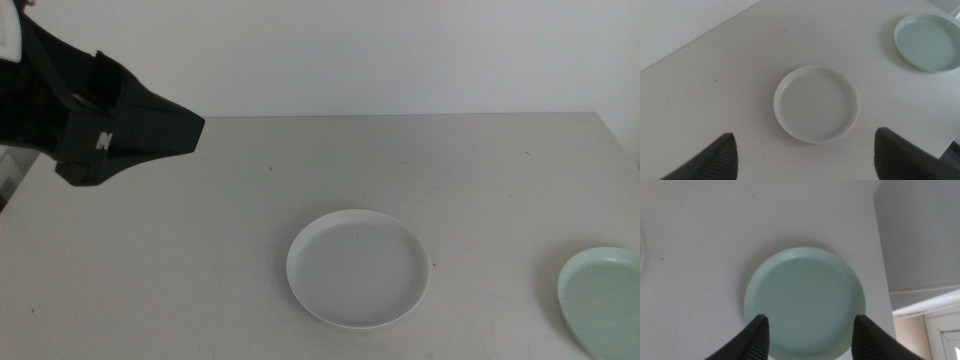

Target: Stack the three bowls on top of each other.

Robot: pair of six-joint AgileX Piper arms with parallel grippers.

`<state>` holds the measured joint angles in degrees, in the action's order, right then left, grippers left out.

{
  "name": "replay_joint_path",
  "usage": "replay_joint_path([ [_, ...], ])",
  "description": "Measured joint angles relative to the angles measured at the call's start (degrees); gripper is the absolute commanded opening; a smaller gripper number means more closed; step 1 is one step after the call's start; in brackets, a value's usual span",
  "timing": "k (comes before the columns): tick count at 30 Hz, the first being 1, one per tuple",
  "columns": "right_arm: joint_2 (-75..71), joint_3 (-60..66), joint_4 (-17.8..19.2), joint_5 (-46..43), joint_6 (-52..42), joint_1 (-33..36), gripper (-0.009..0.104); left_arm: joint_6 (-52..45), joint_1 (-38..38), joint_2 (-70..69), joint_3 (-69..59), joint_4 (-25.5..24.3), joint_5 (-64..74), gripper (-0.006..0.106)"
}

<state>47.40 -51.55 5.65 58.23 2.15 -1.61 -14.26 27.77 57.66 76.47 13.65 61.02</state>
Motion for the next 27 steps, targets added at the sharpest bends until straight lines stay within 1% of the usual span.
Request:
replay_joint_path([
  [3,3.1,-0.1,1.0,0.2,0.0,-0.6,0.043,0.0,0.0,0.0,0.0,0.0,0.0,0.105],
  [9,8.8,-0.1,0.2,0.3,0.1,-6.1,0.043,0.0,0.0,0.0,0.0,0.0,0.0,0.105],
  [16,14.4,-0.1,-4.1,-0.6,0.1,-15.2,0.043,0.0,0.0,0.0,0.0,0.0,0.0,0.105],
  [18,16.7,-0.1,-5.6,-1.2,-0.7,-17.6,0.043,0.0,0.0,0.0,0.0,0.0,0.0,0.105],
  [20,19.4,-0.1,-6.4,-1.9,-2.2,-20.0,0.043,0.0,0.0,0.0,0.0,0.0,0.0,0.105],
  [22,22.0,-0.1,-6.3,-2.5,-3.5,-21.2,0.043,0.0,0.0,0.0,0.0,0.0,0.0,0.105],
  [27,27.7,-0.1,-4.4,-4.5,-7.7,-21.7,0.043,0.0,0.0,0.0,0.0,0.0,0.0,0.105],
])
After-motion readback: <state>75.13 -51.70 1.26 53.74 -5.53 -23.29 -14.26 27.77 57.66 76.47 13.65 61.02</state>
